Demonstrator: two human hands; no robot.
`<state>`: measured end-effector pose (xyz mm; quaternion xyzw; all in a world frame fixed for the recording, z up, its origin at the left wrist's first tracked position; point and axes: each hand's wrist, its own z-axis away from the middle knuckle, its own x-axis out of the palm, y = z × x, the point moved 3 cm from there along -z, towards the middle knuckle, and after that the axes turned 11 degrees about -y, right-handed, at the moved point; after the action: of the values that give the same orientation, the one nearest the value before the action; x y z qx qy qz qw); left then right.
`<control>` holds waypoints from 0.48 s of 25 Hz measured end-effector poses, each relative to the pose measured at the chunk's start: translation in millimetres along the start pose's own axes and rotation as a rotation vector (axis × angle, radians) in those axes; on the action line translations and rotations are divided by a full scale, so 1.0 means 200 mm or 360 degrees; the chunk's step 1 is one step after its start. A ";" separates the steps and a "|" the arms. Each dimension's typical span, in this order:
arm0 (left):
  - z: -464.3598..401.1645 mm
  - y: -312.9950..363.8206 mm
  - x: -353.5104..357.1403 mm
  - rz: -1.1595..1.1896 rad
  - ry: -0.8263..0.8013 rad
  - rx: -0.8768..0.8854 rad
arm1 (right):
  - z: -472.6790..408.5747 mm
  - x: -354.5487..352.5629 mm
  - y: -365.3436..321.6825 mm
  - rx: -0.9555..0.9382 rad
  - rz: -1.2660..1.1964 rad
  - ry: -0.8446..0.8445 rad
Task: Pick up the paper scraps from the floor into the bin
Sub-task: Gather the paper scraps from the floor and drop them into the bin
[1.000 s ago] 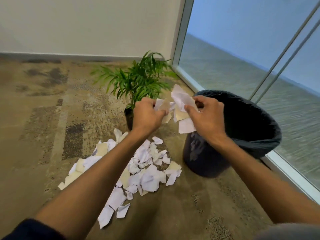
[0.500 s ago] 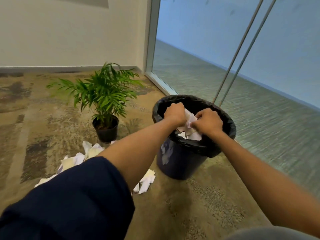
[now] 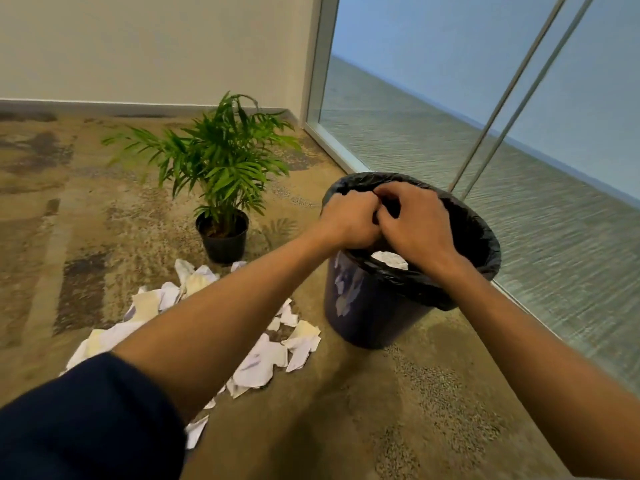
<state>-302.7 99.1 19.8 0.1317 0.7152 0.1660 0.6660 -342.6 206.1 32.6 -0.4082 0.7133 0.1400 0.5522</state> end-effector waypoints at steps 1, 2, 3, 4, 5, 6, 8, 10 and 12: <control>0.08 -0.07 -0.02 0.0061 0.0133 0.0068 | 0.02 -0.01 -0.10 -0.0188 -0.0003 0.0075; 0.18 -0.15 -0.02 0.0129 0.0252 0.0112 | 0.04 0.01 -0.20 -0.0370 0.0014 0.0119; 0.28 -0.24 -0.01 0.0174 0.0350 0.0125 | 0.06 0.05 -0.28 -0.0534 0.0050 0.0143; 0.38 -0.33 0.01 0.0199 0.0426 0.0095 | 0.07 0.12 -0.36 -0.0667 0.0083 0.0146; 0.50 -0.43 0.04 0.0220 0.0480 0.0017 | 0.08 0.20 -0.42 -0.0759 0.0091 0.0119; 0.61 -0.53 0.07 0.0253 0.0520 -0.0091 | 0.08 0.29 -0.46 -0.0819 0.0082 0.0066; 0.85 -0.77 0.17 0.0337 0.0566 -0.0380 | 0.07 0.49 -0.55 -0.0861 0.0037 -0.0135; 1.09 -1.00 0.28 0.0370 0.0575 -0.0702 | 0.07 0.68 -0.60 -0.0836 -0.0029 -0.0394; 1.30 -1.18 0.38 0.0326 0.0545 -0.0979 | 0.07 0.86 -0.64 -0.0805 -0.0044 -0.0612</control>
<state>-42.4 -68.7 -161.4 -0.0335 0.7161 0.4587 0.5250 -248.6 62.0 -96.6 -0.5082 0.5329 0.3800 0.5598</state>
